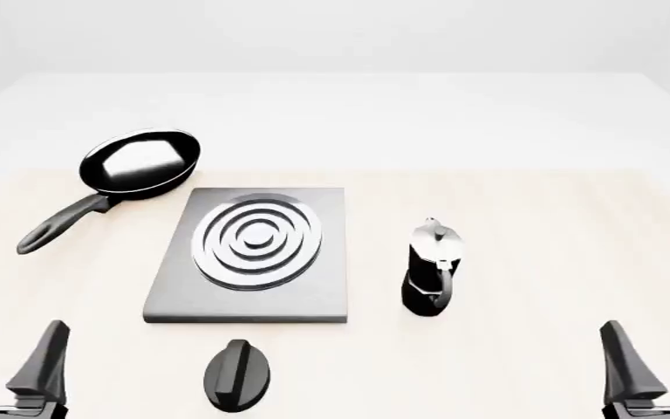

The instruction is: Turn on the stove and put the frying pan on it.

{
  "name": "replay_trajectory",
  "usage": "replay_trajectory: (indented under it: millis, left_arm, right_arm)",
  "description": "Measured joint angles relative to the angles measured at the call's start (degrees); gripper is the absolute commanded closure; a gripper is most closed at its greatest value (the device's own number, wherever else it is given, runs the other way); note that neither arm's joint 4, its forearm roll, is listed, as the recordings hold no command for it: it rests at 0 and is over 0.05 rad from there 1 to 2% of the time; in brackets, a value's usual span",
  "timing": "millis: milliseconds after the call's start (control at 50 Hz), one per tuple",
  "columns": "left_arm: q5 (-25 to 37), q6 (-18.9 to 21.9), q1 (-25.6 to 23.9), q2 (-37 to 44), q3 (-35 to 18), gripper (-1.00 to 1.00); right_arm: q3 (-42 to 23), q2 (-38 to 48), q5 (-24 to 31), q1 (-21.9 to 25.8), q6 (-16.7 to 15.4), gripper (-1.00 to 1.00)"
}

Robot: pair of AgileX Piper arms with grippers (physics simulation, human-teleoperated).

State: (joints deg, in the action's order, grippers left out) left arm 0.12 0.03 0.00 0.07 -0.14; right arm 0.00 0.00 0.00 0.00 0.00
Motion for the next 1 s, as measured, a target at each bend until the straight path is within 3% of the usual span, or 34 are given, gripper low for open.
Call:
replay_trajectory:
  millis: [420, 1000]
  left_arm:
    - [0.02, 1.85, -3.65, 6.30, -0.82, -1.00]
    - [13.50, 4.36, -14.20, 16.57, -12.06, -1.00]
  right_arm:
    - [0.00, 0.00, 0.00, 0.00, 0.00, -1.00]
    - [0.00, 0.00, 0.00, 0.00, 0.00, -1.00]
